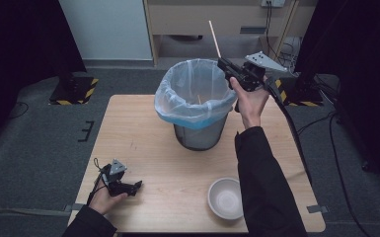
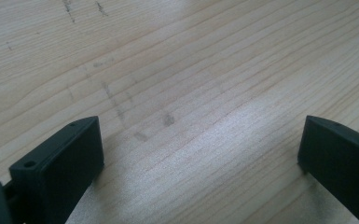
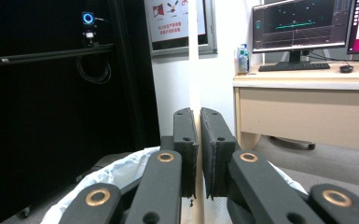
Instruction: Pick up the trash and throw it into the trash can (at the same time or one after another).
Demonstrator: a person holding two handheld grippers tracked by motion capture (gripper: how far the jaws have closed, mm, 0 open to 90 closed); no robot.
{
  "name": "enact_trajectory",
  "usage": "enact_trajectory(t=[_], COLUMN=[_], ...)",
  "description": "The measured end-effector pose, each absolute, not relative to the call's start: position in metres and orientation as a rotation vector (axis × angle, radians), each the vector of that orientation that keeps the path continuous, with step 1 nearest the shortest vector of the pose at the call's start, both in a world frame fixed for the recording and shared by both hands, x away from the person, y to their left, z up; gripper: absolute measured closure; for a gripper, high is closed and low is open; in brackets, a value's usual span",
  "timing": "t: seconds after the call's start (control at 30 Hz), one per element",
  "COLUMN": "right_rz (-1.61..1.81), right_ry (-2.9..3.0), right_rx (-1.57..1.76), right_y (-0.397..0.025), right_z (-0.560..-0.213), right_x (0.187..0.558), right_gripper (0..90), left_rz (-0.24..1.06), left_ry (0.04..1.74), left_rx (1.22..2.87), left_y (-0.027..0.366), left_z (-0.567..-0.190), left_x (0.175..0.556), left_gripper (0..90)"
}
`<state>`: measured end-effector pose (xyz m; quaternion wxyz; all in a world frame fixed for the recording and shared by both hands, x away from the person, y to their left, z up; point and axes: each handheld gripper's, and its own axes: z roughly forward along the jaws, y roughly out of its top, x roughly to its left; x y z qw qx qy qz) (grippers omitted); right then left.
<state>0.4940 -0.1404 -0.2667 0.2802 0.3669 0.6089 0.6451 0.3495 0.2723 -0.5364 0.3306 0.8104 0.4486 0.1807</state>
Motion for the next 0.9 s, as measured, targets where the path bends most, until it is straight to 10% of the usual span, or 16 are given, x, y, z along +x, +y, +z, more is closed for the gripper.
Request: enact_trajectory(t=[0.27,0.9], right_rz=[1.680,1.771], right_ry=[1.658,1.660], right_rx=[0.990,1.039], right_y=[-0.128,-0.192], right_z=[-0.271,-0.262], right_x=[0.505,0.458], right_gripper=[85.0,46.4], left_rz=[0.473,0.473], left_ry=[1.172,1.173], left_rx=[2.119,2.123], left_y=[0.272,0.272], left_z=[-0.536,-0.536], left_x=[0.350,0.349], left_gripper=[0.0,0.0])
